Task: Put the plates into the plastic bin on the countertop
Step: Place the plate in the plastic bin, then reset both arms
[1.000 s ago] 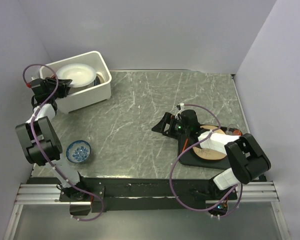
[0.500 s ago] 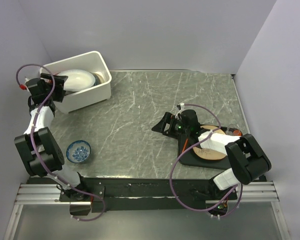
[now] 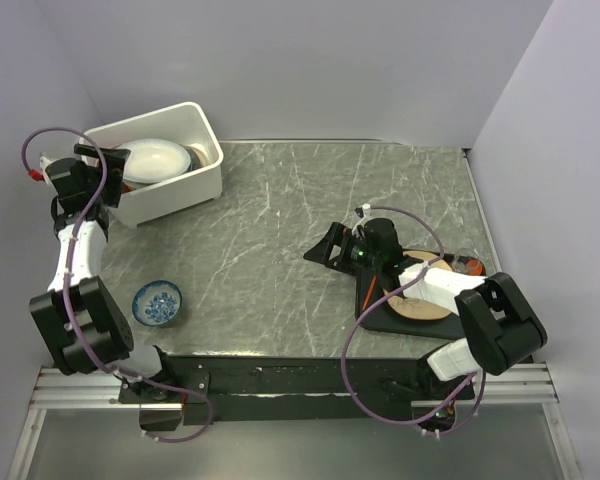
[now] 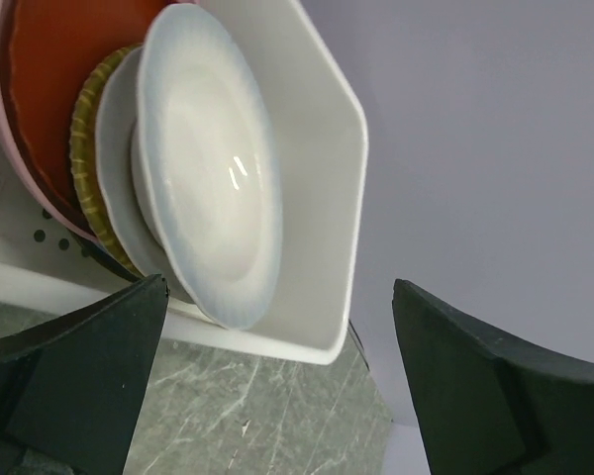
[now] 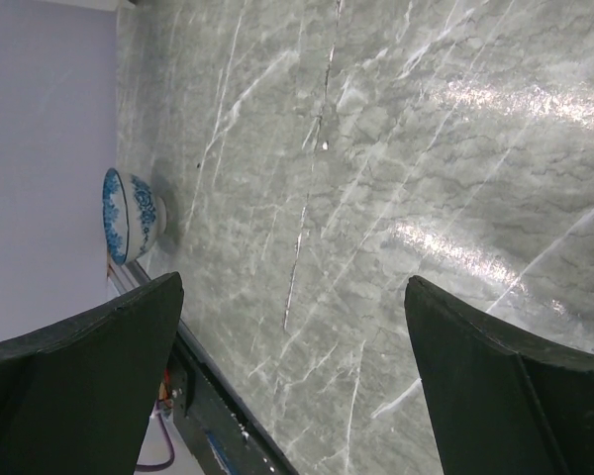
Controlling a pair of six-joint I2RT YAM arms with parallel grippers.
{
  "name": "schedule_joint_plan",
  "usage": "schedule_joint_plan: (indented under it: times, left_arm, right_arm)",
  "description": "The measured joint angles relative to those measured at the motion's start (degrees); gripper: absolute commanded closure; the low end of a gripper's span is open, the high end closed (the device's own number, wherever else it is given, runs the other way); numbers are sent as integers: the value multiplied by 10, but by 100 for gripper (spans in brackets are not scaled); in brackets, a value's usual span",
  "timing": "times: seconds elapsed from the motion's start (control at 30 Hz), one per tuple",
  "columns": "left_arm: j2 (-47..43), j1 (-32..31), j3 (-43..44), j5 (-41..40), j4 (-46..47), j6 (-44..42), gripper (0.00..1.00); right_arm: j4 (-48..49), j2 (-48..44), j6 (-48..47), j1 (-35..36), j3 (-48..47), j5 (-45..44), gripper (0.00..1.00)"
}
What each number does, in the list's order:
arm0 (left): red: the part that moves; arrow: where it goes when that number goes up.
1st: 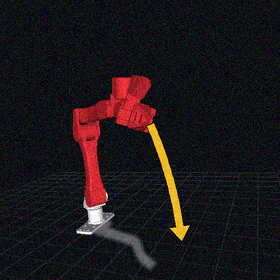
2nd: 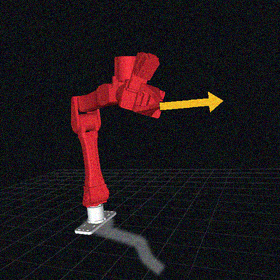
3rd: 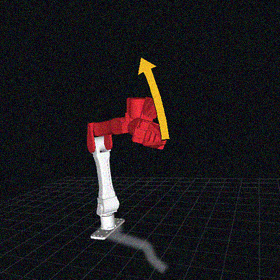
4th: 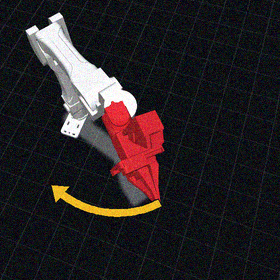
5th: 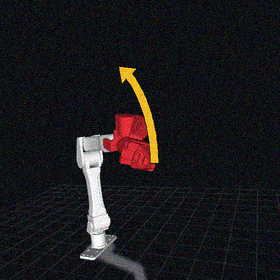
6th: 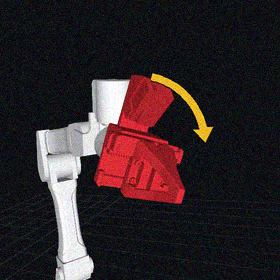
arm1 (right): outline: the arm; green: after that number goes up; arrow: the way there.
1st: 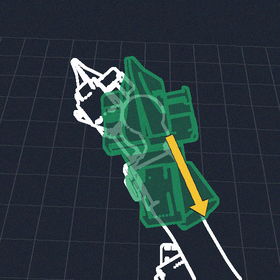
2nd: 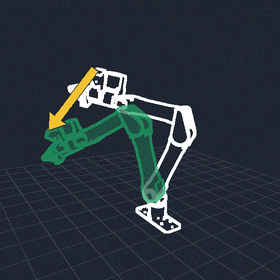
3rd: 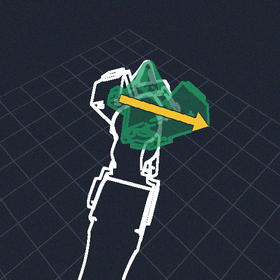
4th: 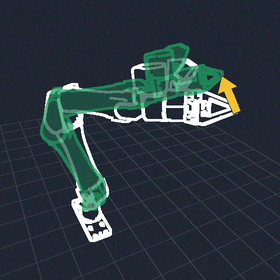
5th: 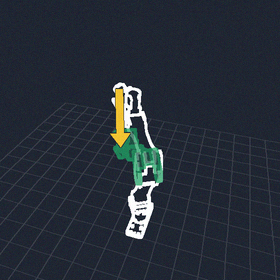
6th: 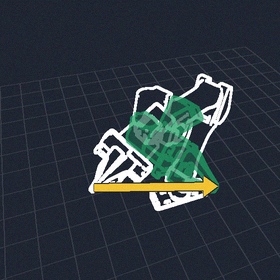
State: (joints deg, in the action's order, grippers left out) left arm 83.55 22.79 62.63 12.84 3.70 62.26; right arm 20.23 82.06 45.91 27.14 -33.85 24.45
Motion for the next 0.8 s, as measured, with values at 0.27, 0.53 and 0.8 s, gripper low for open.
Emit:
schedule_joint_plan:
  times: [0.27,0.53,0.8]
  left_arm:
    - [-69,-30,-12,3,3,-44,1]
    - [-96,-128,-12,-21,0,-124,1]
    - [-93,-227,3,-71,-24,-200,1]
  right_arm:
    - [-9,0,-7,0,-7,0,0]
    - [-51,-16,-28,0,-25,-25,0]
    - [-102,-94,-45,1,-23,-68,0]
